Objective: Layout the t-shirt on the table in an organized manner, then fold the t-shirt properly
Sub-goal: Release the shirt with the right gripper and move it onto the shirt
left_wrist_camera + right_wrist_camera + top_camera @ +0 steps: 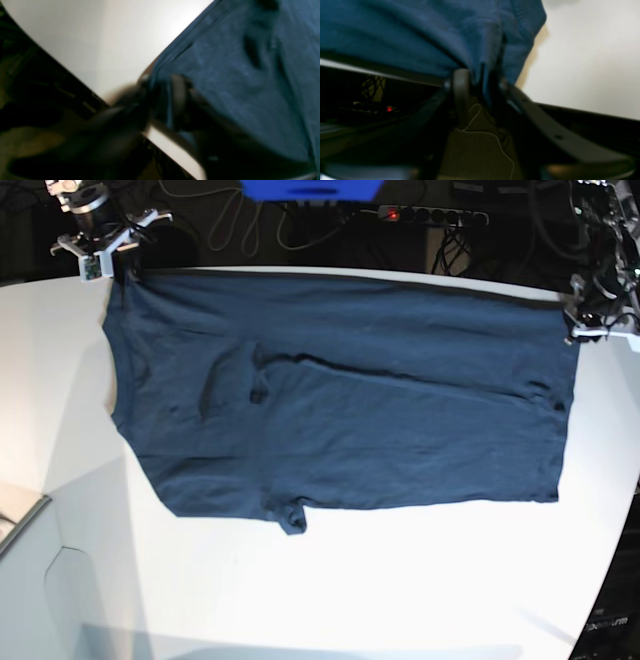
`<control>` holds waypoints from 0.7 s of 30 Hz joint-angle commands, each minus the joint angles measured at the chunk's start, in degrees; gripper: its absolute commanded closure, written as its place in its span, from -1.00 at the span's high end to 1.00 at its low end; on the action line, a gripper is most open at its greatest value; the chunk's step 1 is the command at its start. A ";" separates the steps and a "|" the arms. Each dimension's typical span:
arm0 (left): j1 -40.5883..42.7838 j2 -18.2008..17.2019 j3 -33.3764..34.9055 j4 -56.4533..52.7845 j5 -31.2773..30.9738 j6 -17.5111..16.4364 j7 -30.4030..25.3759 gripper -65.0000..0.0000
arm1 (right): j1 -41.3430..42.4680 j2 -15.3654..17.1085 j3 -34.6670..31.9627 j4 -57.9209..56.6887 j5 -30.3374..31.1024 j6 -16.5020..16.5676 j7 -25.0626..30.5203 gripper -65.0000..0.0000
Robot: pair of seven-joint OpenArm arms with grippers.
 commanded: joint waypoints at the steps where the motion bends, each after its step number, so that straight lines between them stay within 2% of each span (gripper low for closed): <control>1: 0.39 -0.97 -0.46 2.43 -0.41 -0.21 -1.08 -0.22 | -0.65 0.55 0.48 1.38 0.40 -0.41 1.64 -0.35; 3: 0.83 -0.88 -0.55 5.68 -0.41 -0.21 -1.08 0.00 | -0.65 0.20 1.97 3.75 0.40 -0.41 1.64 -0.22; 4: 1.10 -0.53 -0.55 7.18 -0.41 -0.21 -1.08 0.04 | -0.65 -0.77 3.03 5.16 0.40 -0.41 1.64 -0.17; 8: 0.92 1.58 -4.33 12.10 -0.41 -0.12 -1.08 0.04 | -0.03 -3.67 6.89 11.05 0.40 -0.41 1.55 -0.13; 11: 0.66 2.99 -6.35 14.03 -0.41 -0.12 -1.08 0.04 | 1.72 -3.76 6.81 13.16 0.40 -0.41 1.11 -0.12; 19: -0.49 2.46 -6.53 13.42 0.11 -0.12 -1.08 0.04 | 5.15 -3.76 5.93 12.72 0.14 -0.33 -2.14 -0.12; 21: -0.57 2.46 -6.53 13.42 0.20 -0.12 -1.08 0.05 | 5.77 -3.14 3.47 11.57 0.14 1.34 -2.23 -0.12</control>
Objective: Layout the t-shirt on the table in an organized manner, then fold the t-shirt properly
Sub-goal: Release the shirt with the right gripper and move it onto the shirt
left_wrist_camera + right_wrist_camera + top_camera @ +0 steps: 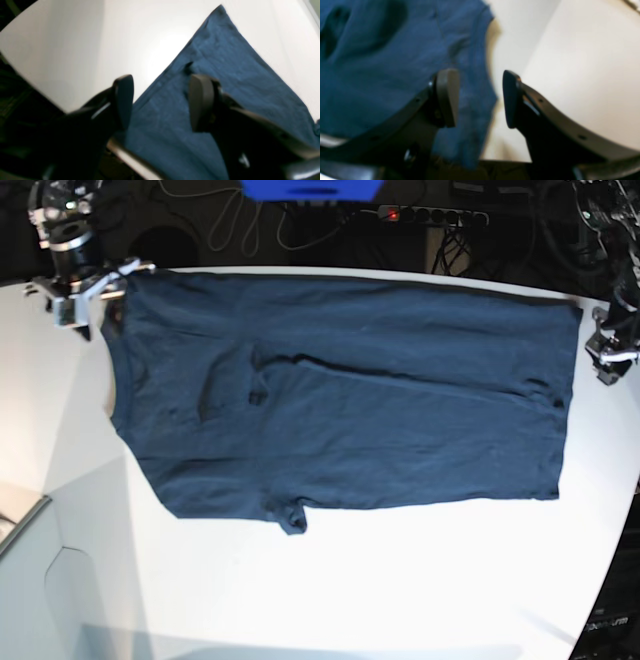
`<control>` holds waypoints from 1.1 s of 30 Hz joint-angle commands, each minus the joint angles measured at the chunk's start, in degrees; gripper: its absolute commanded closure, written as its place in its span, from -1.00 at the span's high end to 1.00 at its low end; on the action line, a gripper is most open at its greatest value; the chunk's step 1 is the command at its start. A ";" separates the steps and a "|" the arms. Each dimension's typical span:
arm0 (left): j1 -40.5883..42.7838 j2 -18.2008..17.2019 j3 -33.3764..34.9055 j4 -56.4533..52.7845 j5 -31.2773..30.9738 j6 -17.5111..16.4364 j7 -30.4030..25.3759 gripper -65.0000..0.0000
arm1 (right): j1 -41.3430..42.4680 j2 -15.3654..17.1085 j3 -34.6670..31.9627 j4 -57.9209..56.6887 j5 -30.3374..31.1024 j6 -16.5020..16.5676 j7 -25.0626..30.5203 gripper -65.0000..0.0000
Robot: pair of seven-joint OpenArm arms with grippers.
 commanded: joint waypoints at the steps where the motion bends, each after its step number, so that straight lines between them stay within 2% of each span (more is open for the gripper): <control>1: -0.22 -0.95 -0.43 0.87 -0.48 -0.17 -1.08 0.05 | 1.84 1.06 -1.04 0.73 0.79 2.51 1.88 -0.12; 5: -0.40 -0.95 -0.26 0.87 -0.48 -0.17 -1.08 0.05 | 7.56 1.06 -3.59 -2.08 0.71 6.64 -2.43 -0.12; 9: -0.93 -0.95 -0.34 0.87 -0.48 -0.17 -1.08 0.05 | 13.80 1.32 -6.58 -4.46 0.71 7.17 -9.55 -0.12; 13: -0.84 -0.95 -0.34 0.87 -0.48 -0.17 -1.08 0.05 | 18.63 1.41 -8.16 -7.45 0.71 7.17 -12.27 0.04; 17: -0.58 -0.95 -0.34 0.87 -0.48 -0.17 -1.08 0.05 | 21.01 1.50 -9.66 -9.64 0.71 7.17 -13.06 0.15; 20: -0.49 -0.95 -0.34 0.87 -0.48 -0.17 -1.08 0.05 | 21.53 1.23 -10.01 -9.91 0.71 7.17 -13.06 0.16; 25: -0.49 -0.95 -0.34 0.87 -0.48 -0.17 -1.08 0.05 | 21.71 1.41 -15.29 -10.43 0.62 7.08 -13.06 0.16; 33: -0.49 -0.95 -0.34 0.87 -0.48 -0.17 -1.08 0.05 | 26.90 1.41 -15.64 -17.03 0.62 7.08 -13.06 0.16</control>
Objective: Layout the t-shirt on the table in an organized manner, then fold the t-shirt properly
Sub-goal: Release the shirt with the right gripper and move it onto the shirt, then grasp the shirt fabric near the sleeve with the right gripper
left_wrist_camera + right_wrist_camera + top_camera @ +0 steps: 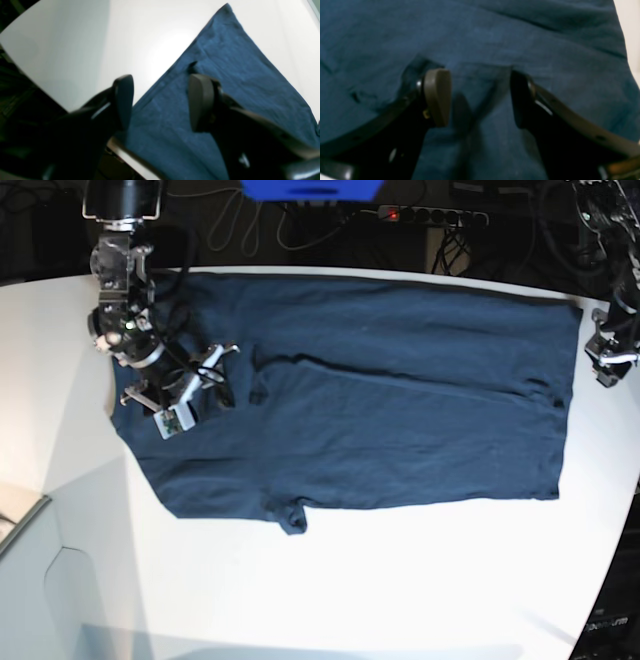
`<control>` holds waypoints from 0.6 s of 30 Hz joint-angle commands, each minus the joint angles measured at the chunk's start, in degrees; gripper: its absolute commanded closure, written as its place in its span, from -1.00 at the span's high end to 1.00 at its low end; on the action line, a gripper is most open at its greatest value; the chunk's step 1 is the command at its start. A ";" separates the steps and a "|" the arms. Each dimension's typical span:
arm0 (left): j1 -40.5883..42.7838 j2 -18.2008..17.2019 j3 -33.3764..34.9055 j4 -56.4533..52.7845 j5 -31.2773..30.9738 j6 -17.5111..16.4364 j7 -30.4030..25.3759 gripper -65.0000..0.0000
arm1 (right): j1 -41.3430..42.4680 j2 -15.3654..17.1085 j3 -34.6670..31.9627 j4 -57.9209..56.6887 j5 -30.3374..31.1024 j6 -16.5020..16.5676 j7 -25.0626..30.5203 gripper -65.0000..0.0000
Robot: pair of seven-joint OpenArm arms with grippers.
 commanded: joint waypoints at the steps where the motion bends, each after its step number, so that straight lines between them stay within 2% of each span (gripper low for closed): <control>1: 0.06 -1.01 -0.37 0.87 -0.17 -0.14 -1.08 0.05 | 0.91 0.42 0.14 0.54 0.73 0.57 1.16 0.16; 18: -0.47 -1.01 -0.37 0.87 -0.17 -0.14 -1.08 0.05 | 3.28 0.25 -0.03 -3.50 0.73 0.57 1.16 0.15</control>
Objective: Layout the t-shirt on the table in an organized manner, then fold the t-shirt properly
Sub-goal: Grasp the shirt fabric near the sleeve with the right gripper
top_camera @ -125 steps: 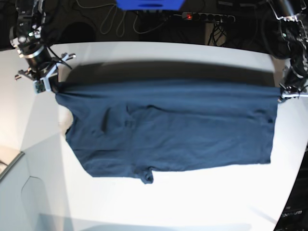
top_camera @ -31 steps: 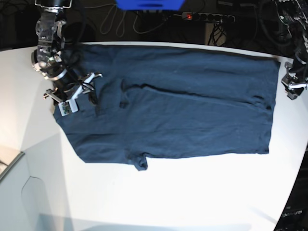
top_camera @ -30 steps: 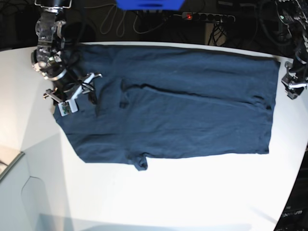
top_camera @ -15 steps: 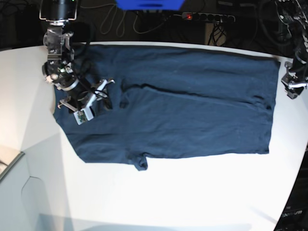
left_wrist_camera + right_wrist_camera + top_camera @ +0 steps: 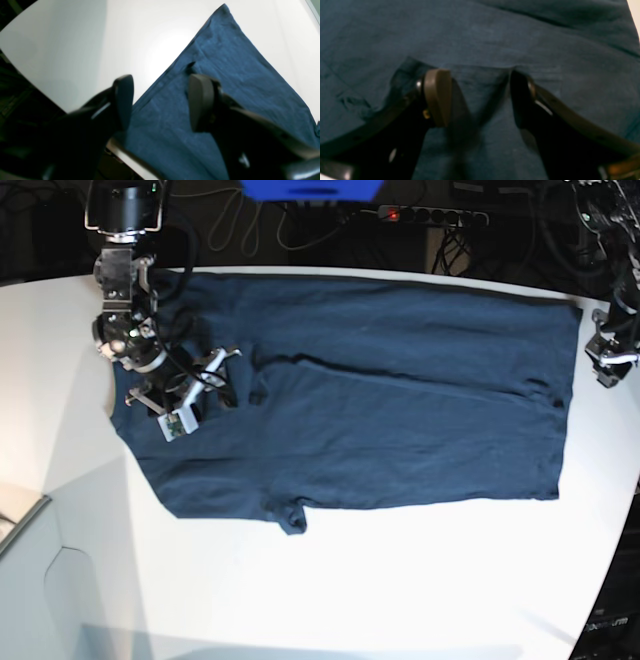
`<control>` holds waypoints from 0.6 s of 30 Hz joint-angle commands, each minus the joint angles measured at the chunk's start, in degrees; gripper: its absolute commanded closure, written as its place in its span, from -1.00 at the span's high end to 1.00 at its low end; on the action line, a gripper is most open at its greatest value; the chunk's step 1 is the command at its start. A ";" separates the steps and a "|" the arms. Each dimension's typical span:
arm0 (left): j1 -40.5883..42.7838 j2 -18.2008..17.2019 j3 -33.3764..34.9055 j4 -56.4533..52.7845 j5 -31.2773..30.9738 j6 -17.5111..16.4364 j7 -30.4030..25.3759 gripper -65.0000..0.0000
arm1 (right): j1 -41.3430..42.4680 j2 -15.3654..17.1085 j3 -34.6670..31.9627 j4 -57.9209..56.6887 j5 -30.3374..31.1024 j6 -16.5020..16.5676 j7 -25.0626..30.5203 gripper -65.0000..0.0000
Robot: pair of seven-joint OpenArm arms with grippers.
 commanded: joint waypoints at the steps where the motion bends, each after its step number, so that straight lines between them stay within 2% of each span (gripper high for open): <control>1: -0.18 -1.01 -0.34 0.87 -0.37 -0.14 -1.08 0.05 | 0.88 0.29 0.08 0.89 0.79 0.55 1.27 0.14; 4: -0.18 -1.01 -0.34 0.87 -0.37 -0.14 -1.08 0.05 | 0.88 0.47 -1.24 0.89 0.79 0.55 1.27 0.01; 12: -0.18 -1.01 -0.34 0.87 -0.37 -0.14 -1.08 0.05 | 1.06 0.29 -3.26 0.89 0.79 0.46 1.19 -1.00; 18: -0.18 -1.10 -0.34 0.87 -0.37 -0.14 -1.08 0.05 | 3.17 0.47 -3.00 1.24 0.79 0.46 -3.82 -1.00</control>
